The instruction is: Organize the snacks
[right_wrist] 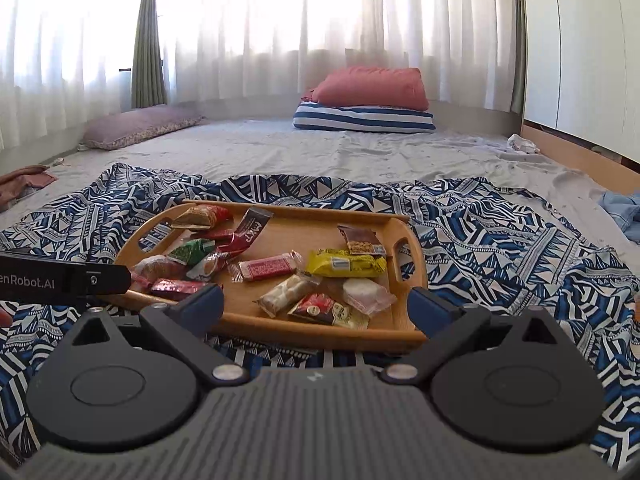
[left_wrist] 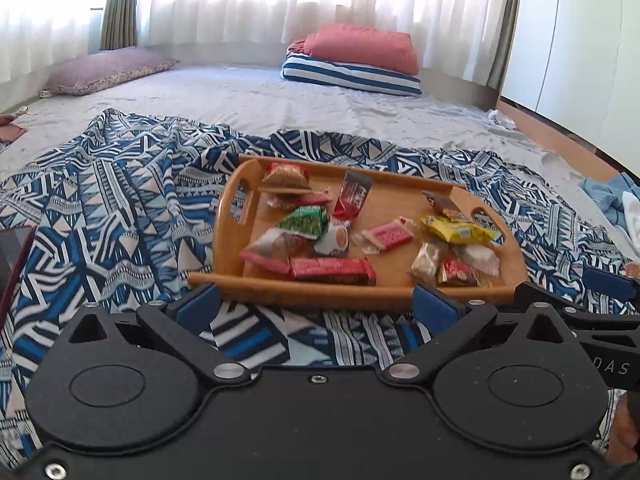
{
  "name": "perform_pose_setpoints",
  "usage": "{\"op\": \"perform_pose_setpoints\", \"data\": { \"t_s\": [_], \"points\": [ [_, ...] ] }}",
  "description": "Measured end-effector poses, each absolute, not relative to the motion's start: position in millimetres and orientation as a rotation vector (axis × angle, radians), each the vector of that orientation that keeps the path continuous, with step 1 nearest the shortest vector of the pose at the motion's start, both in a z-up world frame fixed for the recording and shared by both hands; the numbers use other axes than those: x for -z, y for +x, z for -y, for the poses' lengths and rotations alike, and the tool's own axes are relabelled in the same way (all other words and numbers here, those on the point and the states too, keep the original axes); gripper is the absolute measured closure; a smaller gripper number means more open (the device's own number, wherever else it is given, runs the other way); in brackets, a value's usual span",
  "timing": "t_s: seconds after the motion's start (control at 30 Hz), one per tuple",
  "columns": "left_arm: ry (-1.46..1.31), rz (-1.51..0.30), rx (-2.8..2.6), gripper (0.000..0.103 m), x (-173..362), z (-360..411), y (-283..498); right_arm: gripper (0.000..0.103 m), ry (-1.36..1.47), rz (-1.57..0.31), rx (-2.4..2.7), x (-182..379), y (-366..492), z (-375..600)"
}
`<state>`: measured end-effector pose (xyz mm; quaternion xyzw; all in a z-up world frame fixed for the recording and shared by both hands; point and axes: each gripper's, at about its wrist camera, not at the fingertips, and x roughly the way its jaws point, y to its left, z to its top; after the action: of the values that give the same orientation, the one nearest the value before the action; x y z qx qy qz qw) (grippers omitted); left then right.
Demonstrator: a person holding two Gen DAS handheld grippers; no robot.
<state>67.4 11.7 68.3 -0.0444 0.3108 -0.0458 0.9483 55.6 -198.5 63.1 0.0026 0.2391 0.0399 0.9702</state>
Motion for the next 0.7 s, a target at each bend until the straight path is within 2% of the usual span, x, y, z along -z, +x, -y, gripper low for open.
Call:
{"op": "perform_pose_setpoints", "data": {
  "t_s": [0.33, 0.7],
  "points": [
    [-0.041, -0.696, 0.065, 0.000, -21.2, 1.2, 70.2, 0.000, -0.006, -0.564, -0.010, -15.2, 57.3, 208.1],
    [-0.018, -0.727, 0.044, 0.000, 3.2, 5.6, 76.4, 0.000, 0.018, -0.639, 0.000, 14.6, 69.2, 211.4]
  ]
}}
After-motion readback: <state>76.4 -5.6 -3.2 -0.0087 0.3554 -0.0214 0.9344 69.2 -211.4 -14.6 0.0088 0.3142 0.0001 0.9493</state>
